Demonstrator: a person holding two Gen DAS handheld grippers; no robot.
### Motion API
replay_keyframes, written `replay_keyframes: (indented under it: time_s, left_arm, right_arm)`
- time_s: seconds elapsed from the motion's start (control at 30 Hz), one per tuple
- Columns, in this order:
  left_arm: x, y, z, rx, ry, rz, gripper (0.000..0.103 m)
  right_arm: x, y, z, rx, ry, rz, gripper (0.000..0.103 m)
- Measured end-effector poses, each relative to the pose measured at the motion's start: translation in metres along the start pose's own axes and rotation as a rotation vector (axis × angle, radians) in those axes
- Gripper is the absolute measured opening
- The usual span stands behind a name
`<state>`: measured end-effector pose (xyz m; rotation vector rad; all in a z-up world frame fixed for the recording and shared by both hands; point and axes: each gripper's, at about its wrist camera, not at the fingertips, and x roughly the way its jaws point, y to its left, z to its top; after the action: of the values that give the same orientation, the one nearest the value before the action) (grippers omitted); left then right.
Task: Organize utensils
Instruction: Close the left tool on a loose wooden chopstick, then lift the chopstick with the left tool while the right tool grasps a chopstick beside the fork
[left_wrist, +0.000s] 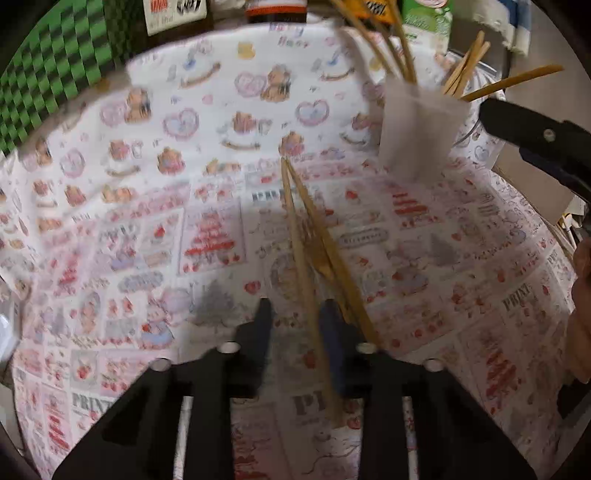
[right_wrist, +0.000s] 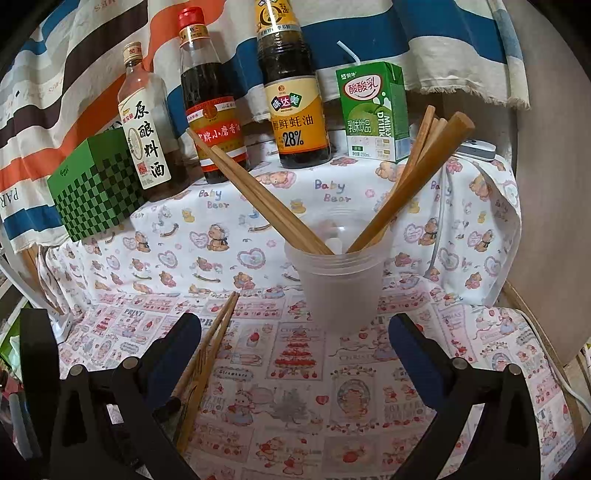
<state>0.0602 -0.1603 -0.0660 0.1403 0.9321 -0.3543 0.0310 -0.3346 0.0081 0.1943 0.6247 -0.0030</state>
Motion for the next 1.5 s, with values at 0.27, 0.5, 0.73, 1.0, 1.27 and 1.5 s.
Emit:
replay_keyframes:
  time_s: [0.27, 0.5, 0.73, 1.0, 1.27, 1.5]
  left_arm:
    - [0.0, 0.004, 0.0, -0.012, -0.002, 0.015, 0.016]
    - [-0.002, 0.007, 0.002, -0.03, 0.025, -0.023, 0.007]
    - [-0.065, 0.018, 0.006, -0.099, -0.265, -0.041, 0.006]
    - [-0.106, 0.045, 0.003, -0.204, -0.499, 0.085, 0.006]
    - [-0.129, 0.046, -0.003, -0.202, -0.622, 0.207, 0.006]
    - [-0.131, 0.045, -0.006, -0.19, -0.639, 0.256, 0.006]
  right_arm:
    - [0.001, 0.0, 0.0, -0.003, 0.008, -0.005, 0.102]
    - [0.001, 0.001, 0.0, -0.01, 0.004, -0.015, 0.102]
    - [0.002, 0.004, -0.002, -0.009, 0.017, 0.007, 0.102]
    - [0.023, 0.041, -0.024, -0.111, 0.213, 0.117, 0.081]
    - [0.035, 0.084, -0.059, -0.332, 0.341, 0.118, 0.07]
    - [0.043, 0.082, -0.07, -0.315, 0.402, 0.05, 0.045]
